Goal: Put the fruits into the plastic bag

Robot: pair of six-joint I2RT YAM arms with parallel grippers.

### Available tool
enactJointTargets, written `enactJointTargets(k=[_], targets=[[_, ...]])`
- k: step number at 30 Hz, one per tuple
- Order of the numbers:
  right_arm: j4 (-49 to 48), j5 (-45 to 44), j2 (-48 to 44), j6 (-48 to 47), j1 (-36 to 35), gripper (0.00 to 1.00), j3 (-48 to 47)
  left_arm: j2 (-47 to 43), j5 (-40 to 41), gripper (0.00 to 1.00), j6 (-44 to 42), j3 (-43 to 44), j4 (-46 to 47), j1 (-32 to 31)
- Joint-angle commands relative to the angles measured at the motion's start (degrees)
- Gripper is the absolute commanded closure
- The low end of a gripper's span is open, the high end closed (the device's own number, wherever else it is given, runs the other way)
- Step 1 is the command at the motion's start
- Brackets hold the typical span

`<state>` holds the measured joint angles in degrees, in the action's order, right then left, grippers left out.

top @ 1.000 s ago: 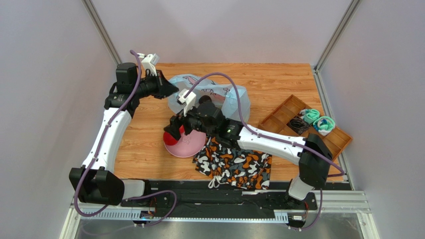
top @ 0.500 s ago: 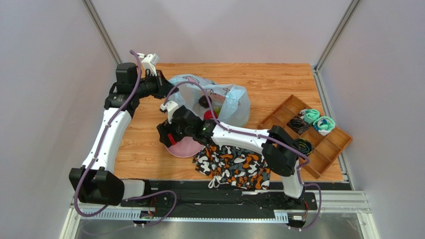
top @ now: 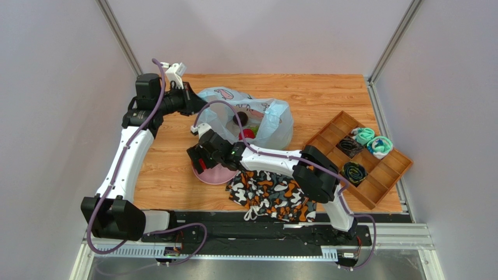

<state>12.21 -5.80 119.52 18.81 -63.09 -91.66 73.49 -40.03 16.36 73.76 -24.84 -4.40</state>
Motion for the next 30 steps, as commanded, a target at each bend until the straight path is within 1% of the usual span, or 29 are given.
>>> enactJointTargets(k=[1, 14, 30], targets=[[-0.87, -0.97, 1.76, 2.28, 1.30, 0.14, -3.62, -2.21, -0.66, 1.00, -0.01, 0.07, 1.73, 0.19], [-2.80, 2.11, 3.52, 2.20, 1.92, 0.16, -3.97, -2.30, -0.66, 1.00, -0.10, 0.07, 1.64, 0.19], [-2.19, 3.52, 6.33, 1.06, 2.00, 0.17, -6.60, -2.13, -0.66, 1.00, -0.01, 0.07, 1.64, 0.19]])
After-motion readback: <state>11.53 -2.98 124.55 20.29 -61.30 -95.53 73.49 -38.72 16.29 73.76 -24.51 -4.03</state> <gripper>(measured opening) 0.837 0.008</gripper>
